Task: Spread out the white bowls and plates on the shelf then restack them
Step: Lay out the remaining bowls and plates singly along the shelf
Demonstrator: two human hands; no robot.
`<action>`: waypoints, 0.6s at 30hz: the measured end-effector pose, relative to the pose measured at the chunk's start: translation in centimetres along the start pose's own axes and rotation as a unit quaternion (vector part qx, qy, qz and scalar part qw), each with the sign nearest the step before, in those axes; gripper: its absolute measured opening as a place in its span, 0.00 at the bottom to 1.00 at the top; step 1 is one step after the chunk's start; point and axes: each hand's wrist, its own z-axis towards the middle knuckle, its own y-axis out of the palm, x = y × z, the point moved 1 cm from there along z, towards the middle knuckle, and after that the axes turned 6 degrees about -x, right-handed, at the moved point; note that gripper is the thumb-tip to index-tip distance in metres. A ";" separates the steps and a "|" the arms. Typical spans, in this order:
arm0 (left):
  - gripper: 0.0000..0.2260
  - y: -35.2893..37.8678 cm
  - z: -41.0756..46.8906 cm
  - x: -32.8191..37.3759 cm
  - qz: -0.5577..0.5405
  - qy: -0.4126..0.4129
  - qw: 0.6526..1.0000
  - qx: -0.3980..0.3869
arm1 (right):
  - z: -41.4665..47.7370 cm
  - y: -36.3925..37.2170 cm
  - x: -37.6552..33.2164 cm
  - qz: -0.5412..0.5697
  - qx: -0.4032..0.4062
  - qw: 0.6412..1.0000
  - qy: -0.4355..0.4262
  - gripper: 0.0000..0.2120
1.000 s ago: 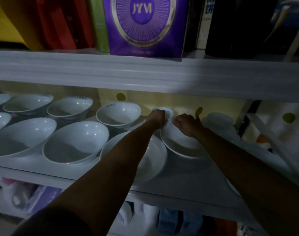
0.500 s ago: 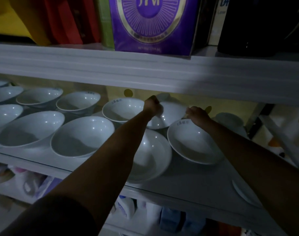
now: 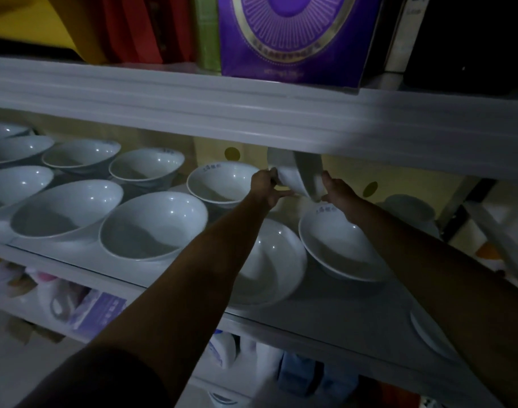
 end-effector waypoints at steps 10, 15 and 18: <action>0.13 0.7 0.4 -1.1 -0.088 0.006 0.996 0.009 | -0.6 1.4 -0.3 -0.092 0.106 0.976 -0.169 0.29; 0.07 0.4 1.0 -2.1 -0.091 -0.035 0.995 0.016 | -1.1 2.1 -1.0 -0.225 0.107 0.943 -0.219 0.13; 0.08 0.1 0.4 -2.0 0.009 -0.071 0.997 0.024 | -1.1 1.4 -1.0 -0.269 0.124 0.935 -0.192 0.11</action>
